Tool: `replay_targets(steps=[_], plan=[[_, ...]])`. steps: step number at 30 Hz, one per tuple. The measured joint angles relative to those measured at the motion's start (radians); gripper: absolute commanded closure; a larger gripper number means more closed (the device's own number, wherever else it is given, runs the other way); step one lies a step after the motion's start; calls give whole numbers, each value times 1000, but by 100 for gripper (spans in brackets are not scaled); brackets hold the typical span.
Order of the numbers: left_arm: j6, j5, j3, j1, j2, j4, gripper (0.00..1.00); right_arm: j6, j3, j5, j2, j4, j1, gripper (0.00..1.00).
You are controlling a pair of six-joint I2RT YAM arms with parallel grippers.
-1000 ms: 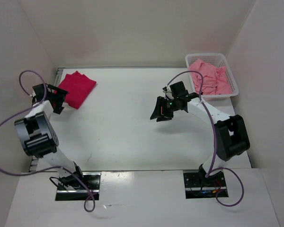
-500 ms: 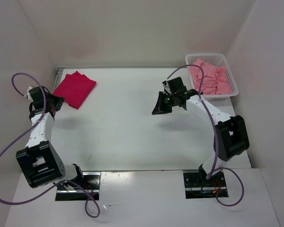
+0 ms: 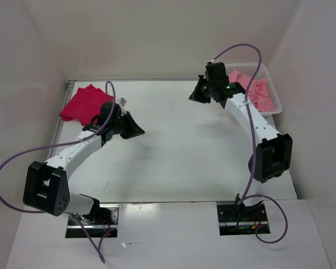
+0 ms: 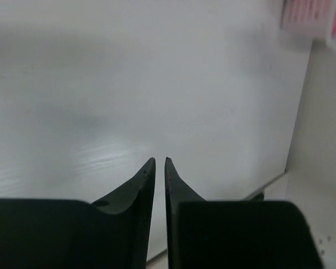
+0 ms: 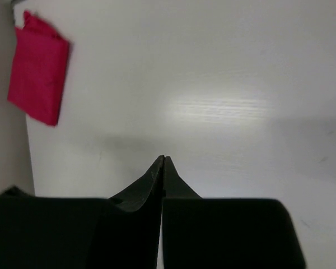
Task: Fold and stack the t-shirts
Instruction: Grab crumpled tshirt from bin with the right arm
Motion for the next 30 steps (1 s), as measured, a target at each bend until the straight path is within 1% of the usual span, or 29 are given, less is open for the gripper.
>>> replay_targets(steps=[2, 3, 5, 6, 8, 9, 12, 13, 15, 16, 18, 21, 25, 26, 29, 30], plan=[[-6, 38, -4, -81, 32, 27, 77, 6, 72, 39, 43, -26, -69, 98], [-12, 57, -7, -114, 51, 38, 73, 9, 111, 72, 69, -35, -109, 92], [-17, 94, -15, -160, 84, 49, 67, 13, 154, 142, 111, -45, -179, 86], [-16, 111, -19, -172, 97, 53, 60, 15, 175, 180, 131, -56, -216, 84], [-6, 143, -25, -183, 114, 63, 53, 21, 198, 232, 163, -66, -275, 76], [7, 154, -28, -185, 117, 65, 51, 25, 204, 258, 177, -70, -305, 70], [35, 185, -29, -185, 119, 68, 42, 43, 219, 314, 225, -81, -391, 58], [46, 194, -29, -185, 119, 68, 40, 51, 225, 331, 243, -81, -414, 51], [66, 212, -29, -185, 120, 69, 37, 67, 231, 362, 281, -81, -460, 45], [72, 220, -29, -185, 122, 69, 35, 74, 236, 375, 301, -81, -479, 41], [89, 242, -29, -185, 135, 72, 34, 88, 252, 393, 349, -83, -512, 39], [94, 264, -29, -185, 166, 72, 34, 103, 310, 400, 431, -89, -534, 38], [109, 274, -29, -185, 204, 71, 34, 120, 409, 393, 526, -98, -535, 38], [111, 276, -29, -185, 210, 70, 34, 126, 437, 385, 547, -96, -535, 42], [111, 277, -27, -185, 217, 66, 34, 142, 473, 354, 577, -95, -535, 79], [111, 277, -25, -185, 217, 66, 34, 147, 476, 344, 582, -94, -535, 85]])
